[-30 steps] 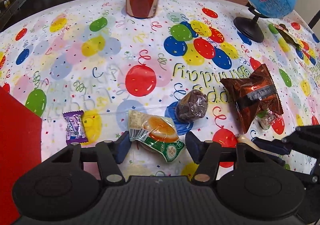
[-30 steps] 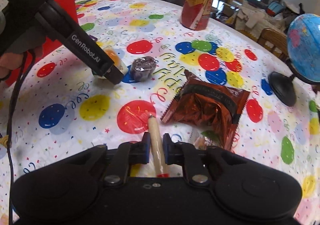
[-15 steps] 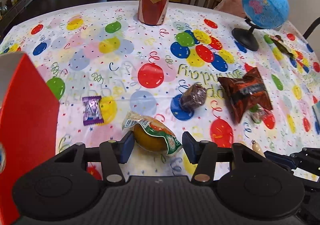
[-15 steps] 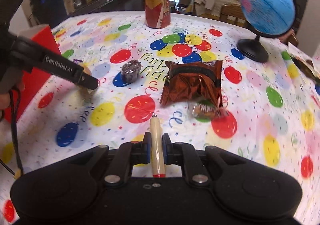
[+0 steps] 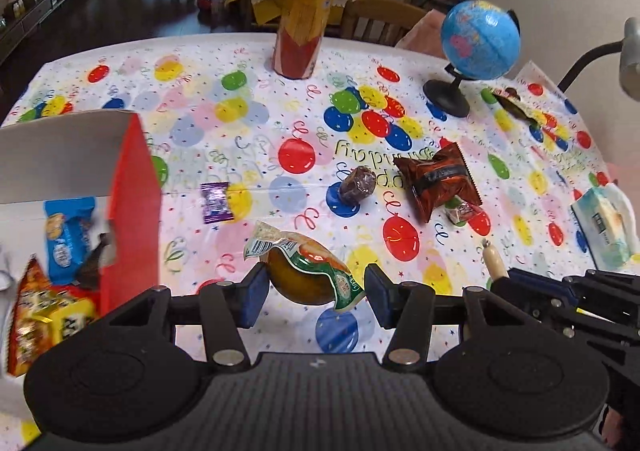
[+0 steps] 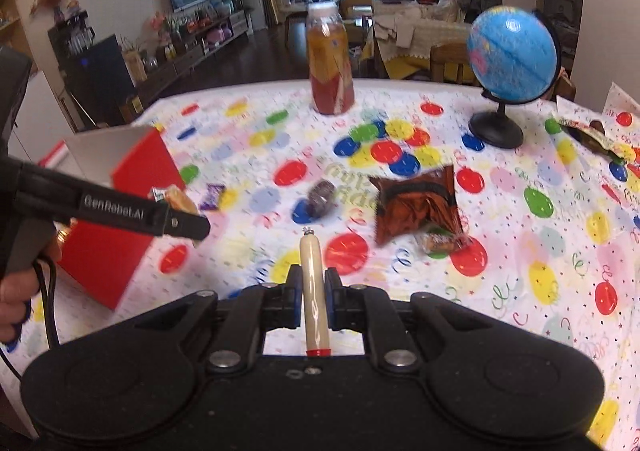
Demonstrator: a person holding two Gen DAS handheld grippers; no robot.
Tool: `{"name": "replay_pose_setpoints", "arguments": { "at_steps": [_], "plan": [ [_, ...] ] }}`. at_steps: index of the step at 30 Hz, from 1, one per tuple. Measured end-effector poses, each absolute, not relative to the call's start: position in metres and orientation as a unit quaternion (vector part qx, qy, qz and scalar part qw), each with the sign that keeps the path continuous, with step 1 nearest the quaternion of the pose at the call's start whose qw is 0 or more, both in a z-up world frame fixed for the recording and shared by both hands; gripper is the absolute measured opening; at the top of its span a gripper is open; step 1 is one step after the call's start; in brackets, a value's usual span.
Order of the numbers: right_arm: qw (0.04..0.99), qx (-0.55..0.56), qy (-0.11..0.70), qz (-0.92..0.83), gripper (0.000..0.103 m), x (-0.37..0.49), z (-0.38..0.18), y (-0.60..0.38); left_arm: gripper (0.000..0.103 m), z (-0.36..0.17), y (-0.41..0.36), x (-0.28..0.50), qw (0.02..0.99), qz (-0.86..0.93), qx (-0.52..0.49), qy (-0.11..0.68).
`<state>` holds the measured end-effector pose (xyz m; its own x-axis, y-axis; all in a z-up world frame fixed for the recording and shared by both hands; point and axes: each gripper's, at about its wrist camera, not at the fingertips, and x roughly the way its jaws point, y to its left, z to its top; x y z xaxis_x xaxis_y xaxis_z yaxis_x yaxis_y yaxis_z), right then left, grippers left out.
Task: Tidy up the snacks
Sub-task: 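Carry the bread roll and stick into the box and open both tools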
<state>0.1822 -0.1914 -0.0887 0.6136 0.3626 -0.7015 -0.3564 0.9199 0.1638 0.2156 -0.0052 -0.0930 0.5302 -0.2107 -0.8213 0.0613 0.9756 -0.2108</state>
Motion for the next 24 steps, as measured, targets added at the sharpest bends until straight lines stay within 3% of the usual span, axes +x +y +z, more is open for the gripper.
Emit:
{"name": "replay_pose_setpoints", "arguments": {
  "at_steps": [24],
  "plan": [
    [0.902,0.003,0.336,0.27,0.009,0.157,-0.025,-0.049,0.052,-0.029,0.123,0.151,0.9,-0.037,-0.102,0.422]
  ]
}}
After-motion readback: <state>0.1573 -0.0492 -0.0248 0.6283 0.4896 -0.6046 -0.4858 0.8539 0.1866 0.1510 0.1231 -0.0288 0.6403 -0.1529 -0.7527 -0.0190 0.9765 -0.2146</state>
